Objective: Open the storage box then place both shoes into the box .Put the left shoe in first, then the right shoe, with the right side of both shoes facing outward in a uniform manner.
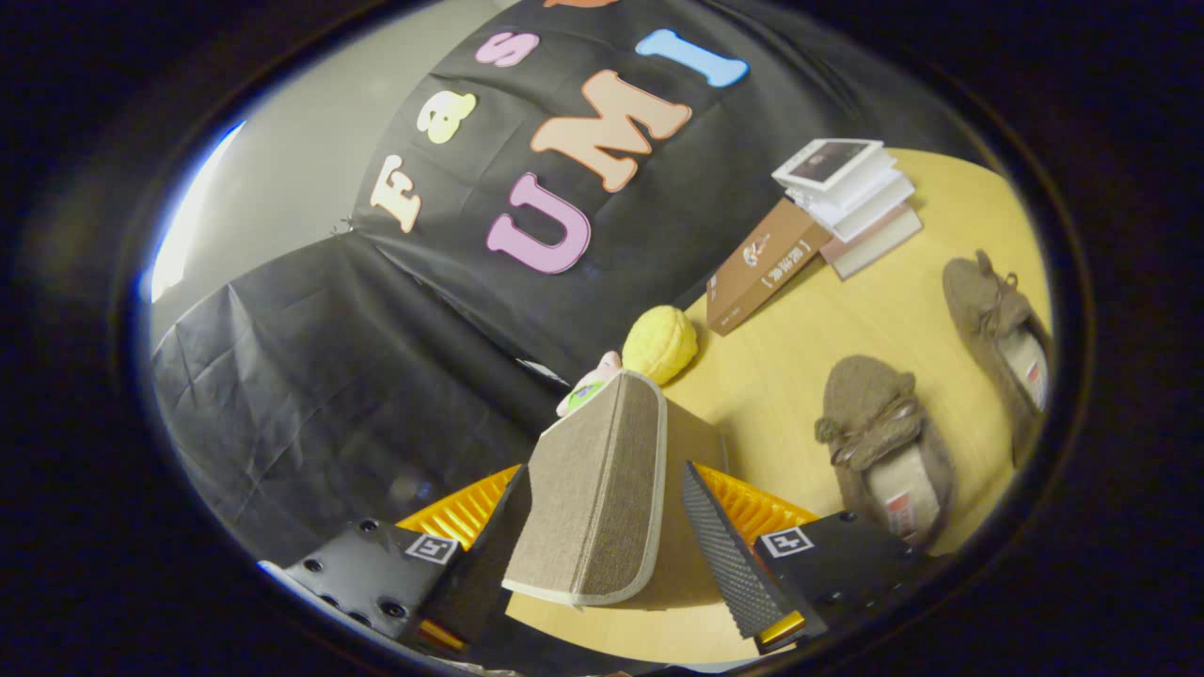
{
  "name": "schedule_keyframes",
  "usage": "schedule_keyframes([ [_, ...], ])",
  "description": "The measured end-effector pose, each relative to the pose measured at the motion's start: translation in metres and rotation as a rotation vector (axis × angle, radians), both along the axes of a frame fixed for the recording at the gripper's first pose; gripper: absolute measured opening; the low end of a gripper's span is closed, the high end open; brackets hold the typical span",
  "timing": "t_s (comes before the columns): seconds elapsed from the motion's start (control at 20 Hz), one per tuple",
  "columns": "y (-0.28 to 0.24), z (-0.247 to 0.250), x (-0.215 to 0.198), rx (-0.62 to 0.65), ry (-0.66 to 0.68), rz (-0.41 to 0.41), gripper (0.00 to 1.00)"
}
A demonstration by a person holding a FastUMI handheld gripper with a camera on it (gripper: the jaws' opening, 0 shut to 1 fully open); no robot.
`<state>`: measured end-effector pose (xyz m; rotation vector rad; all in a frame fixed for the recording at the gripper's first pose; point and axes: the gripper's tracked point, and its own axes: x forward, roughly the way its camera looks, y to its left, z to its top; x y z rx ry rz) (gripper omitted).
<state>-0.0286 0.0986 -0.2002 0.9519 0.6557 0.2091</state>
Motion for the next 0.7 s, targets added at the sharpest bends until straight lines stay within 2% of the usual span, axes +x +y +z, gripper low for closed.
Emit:
schedule_keyframes([
  [0.45,0.02,-0.035,-0.001,0.311,0.172,-0.024,1.0],
  [0.7,0.041,-0.05,-0.016,0.441,0.247,0.023,1.0],
])
